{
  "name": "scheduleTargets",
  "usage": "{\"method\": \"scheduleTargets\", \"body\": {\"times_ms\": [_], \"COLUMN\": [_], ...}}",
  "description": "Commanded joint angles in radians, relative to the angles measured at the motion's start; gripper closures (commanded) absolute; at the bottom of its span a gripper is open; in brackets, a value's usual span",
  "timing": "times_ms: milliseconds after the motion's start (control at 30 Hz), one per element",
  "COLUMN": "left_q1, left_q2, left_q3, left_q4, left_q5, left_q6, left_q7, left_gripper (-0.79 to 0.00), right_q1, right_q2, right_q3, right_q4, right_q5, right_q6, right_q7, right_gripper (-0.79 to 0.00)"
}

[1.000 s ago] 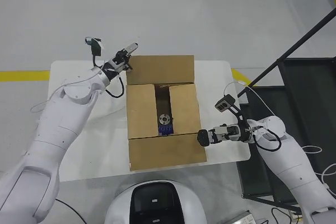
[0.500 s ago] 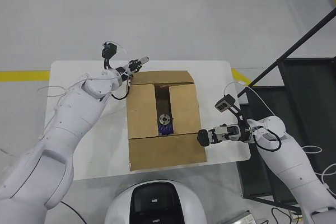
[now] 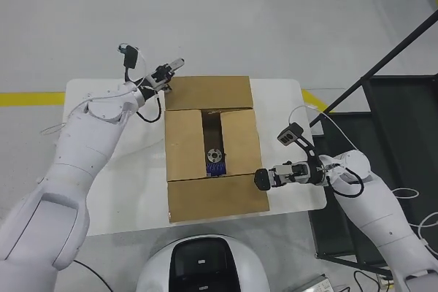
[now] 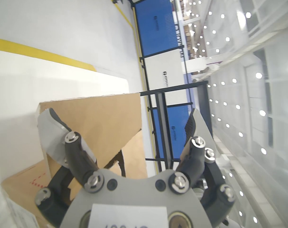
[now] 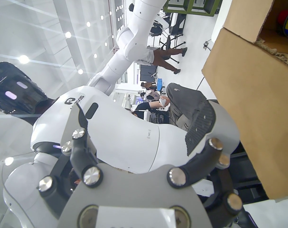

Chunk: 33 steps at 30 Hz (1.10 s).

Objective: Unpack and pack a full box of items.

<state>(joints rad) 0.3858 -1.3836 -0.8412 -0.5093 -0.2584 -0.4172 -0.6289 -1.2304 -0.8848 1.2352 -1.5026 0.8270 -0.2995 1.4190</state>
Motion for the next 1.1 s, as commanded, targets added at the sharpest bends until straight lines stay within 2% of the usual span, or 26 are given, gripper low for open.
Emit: {"method": "scheduleTargets", "body": {"times_ms": [0, 133, 300, 500, 667, 767, 1067], "left_q1": [0.038, 0.135, 0.303, 0.500, 0.615, 0.653, 0.653], "left_q2": [0.029, 0.091, 0.168, 0.235, 0.266, 0.278, 0.278], "left_q3": [-0.057, -0.169, -0.315, -0.486, -0.587, -0.633, -0.633], "left_q4": [-0.034, -0.140, -0.349, -0.570, -0.673, -0.700, -0.700], "left_q5": [-0.061, -0.131, -0.157, -0.187, -0.238, -0.276, -0.276], "left_q6": [-0.035, -0.097, -0.130, -0.127, -0.131, -0.126, -0.126], "left_q7": [-0.083, -0.235, -0.378, -0.493, -0.568, -0.593, -0.593], "left_gripper": [-0.785, -0.785, -0.785, -0.785, -0.785, -0.785, -0.785], "right_q1": [0.017, 0.068, 0.143, 0.213, 0.236, 0.243, 0.243], "right_q2": [-0.004, -0.016, -0.040, -0.060, -0.070, -0.078, -0.078], "right_q3": [-0.018, -0.071, -0.167, -0.223, -0.241, -0.264, -0.264], "right_q4": [-0.028, -0.066, -0.082, -0.050, -0.039, -0.027, -0.027], "right_q5": [-0.048, -0.121, -0.231, -0.370, -0.473, -0.472, -0.472], "right_q6": [0.029, 0.088, 0.157, 0.192, 0.215, 0.237, 0.237], "right_q7": [-0.036, -0.099, -0.193, -0.324, -0.438, -0.440, -0.440], "right_gripper": [-0.785, -0.785, -0.785, -0.785, -0.785, -0.785, -0.785]}}
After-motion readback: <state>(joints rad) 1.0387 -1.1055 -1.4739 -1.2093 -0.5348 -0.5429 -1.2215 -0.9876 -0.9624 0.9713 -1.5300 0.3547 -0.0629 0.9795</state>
